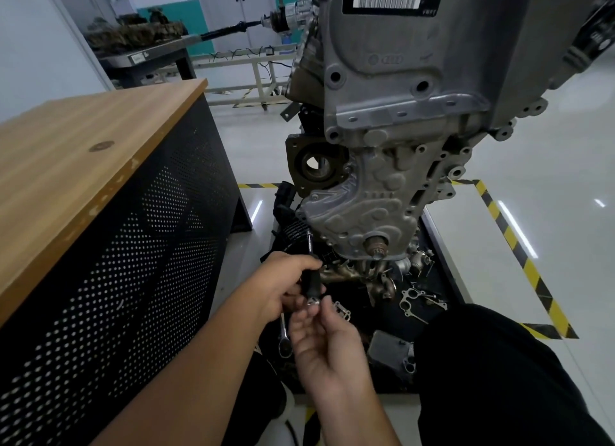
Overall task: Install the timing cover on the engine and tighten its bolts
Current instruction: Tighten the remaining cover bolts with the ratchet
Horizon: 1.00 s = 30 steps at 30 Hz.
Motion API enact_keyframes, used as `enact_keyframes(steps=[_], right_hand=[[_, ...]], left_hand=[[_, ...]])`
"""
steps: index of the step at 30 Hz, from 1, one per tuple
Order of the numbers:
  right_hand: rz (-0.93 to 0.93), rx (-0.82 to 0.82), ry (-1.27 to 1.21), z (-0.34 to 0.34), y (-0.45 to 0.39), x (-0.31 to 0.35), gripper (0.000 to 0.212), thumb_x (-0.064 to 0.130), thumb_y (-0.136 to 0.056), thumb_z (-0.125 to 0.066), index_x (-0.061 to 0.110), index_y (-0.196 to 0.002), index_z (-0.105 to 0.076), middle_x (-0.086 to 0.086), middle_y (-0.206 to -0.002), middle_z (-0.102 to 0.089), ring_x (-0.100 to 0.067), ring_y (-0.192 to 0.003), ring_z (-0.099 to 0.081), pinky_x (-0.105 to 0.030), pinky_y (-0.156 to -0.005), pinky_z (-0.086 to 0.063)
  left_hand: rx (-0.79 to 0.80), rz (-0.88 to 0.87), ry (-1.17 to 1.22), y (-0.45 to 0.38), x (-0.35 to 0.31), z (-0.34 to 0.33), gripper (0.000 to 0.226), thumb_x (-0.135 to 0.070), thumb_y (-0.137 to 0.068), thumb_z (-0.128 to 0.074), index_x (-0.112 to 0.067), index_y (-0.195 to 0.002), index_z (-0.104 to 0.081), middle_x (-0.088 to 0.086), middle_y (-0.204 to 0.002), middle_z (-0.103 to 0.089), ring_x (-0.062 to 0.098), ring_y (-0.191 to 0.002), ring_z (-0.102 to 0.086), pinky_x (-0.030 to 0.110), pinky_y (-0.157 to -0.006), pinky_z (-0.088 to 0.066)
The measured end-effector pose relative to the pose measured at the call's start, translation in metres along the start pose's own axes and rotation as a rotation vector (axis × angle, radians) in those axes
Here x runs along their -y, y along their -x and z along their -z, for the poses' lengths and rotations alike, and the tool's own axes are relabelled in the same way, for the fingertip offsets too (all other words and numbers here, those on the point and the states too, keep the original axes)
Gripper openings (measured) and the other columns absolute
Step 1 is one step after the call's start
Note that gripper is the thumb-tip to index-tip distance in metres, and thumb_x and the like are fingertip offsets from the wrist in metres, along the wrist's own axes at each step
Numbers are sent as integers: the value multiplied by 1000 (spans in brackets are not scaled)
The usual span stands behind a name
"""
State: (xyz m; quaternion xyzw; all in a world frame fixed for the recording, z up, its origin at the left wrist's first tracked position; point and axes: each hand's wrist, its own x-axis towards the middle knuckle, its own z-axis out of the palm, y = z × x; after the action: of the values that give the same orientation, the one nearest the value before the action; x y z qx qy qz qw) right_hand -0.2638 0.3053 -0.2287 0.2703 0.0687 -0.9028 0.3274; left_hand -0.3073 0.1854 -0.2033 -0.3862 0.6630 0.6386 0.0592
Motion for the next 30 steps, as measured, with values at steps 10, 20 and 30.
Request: enact_keyframes(steps=[10, 20, 30], right_hand=[[27, 18, 38, 8, -1, 0, 6, -2, -89, -64, -5, -92, -69, -17, -75, -68, -18, -63, -64, -27, -48, -56], [651, -135, 1041, 18, -15, 0, 12, 6, -93, -71, 15, -95, -63, -4, -82, -71, -17, -63, -71, -32, -60, -58], [424, -120, 805, 17, -7, 0, 2, 2, -95, -68, 1, -95, -66, -8, -72, -69, -16, -51, -63, -24, -50, -53]], left_hand=[[-76, -126, -49, -4, 11, -6, 30, -30, -91, -75, -3, -81, -67, 16, -73, -76, 17, -35, -54, 16, -34, -32], [-161, -236, -140, -9, 22, -8, 30, -30, -84, -80, -11, -76, -58, 8, -71, -53, 22, -61, -48, 30, -55, -34], [-119, -134, -57, -6, 24, -7, 33, -32, -91, -74, -6, -73, -64, 10, -65, -69, 17, -42, -54, 16, -39, -32]])
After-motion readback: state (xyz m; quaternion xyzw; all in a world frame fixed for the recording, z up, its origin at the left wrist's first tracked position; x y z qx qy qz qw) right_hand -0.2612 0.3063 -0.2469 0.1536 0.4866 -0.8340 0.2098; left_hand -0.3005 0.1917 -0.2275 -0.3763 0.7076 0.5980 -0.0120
